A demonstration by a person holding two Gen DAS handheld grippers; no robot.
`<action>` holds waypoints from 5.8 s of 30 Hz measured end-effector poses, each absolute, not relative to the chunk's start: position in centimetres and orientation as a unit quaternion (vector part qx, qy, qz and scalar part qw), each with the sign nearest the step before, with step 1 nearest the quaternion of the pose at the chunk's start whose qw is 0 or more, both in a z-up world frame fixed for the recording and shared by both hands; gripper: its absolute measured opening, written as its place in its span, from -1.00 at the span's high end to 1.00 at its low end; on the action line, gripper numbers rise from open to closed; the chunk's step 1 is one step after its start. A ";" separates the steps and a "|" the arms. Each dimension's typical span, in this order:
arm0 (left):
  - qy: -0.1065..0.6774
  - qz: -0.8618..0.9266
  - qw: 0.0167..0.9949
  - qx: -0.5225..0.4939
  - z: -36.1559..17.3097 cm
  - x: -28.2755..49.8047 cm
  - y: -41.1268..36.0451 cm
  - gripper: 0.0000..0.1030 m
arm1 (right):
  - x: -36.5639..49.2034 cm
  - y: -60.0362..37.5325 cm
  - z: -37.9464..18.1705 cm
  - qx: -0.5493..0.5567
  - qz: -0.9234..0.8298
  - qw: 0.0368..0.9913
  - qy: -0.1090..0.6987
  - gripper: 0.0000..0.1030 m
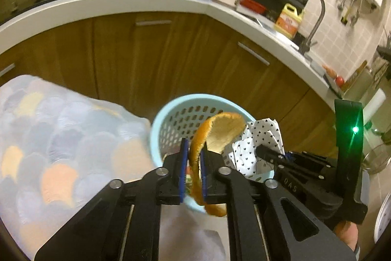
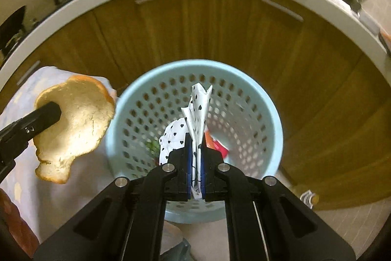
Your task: Collect trash
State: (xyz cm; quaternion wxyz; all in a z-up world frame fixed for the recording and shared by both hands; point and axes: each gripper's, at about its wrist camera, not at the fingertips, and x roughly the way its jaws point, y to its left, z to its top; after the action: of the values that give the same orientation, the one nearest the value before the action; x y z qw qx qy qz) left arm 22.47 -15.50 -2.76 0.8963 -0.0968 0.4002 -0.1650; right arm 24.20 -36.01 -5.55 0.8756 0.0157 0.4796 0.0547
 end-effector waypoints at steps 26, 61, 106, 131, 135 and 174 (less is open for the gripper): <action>0.356 -0.133 0.921 -0.083 -0.2 18.6 -13.7 -0.21 | 20.6 -34.4 -0.3 0.032 0.066 0.914 0.400 0.20; 0.210 0.040 0.976 -0.038 2.1 8.0 -2.6 -0.67 | 11.9 -25.5 4.4 0.008 0.052 0.964 0.260 -0.38; 0.208 0.026 0.977 -0.044 1.9 7.5 -2.7 -0.73 | 11.7 -24.6 4.1 -0.006 0.050 0.964 0.262 -0.38; 0.206 0.031 0.977 -0.045 2.0 7.6 -2.5 -0.73 | 11.7 -24.6 4.9 -0.007 0.056 0.965 0.255 -0.38; 0.206 0.031 0.977 -0.044 2.0 7.6 -2.6 -0.73 | 11.7 -24.5 5.0 -0.005 0.057 0.966 0.253 -0.38; 0.196 0.045 0.979 -0.038 2.6 6.8 -3.3 -0.84 | 11.7 -24.2 4.2 -0.003 0.064 0.964 0.260 -0.38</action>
State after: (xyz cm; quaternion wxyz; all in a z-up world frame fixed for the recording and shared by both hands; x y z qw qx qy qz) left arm 6.80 -3.28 2.56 0.9789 -0.0376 0.1957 0.0454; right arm 11.75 -24.19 4.17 0.9635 -0.0030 0.2599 0.0636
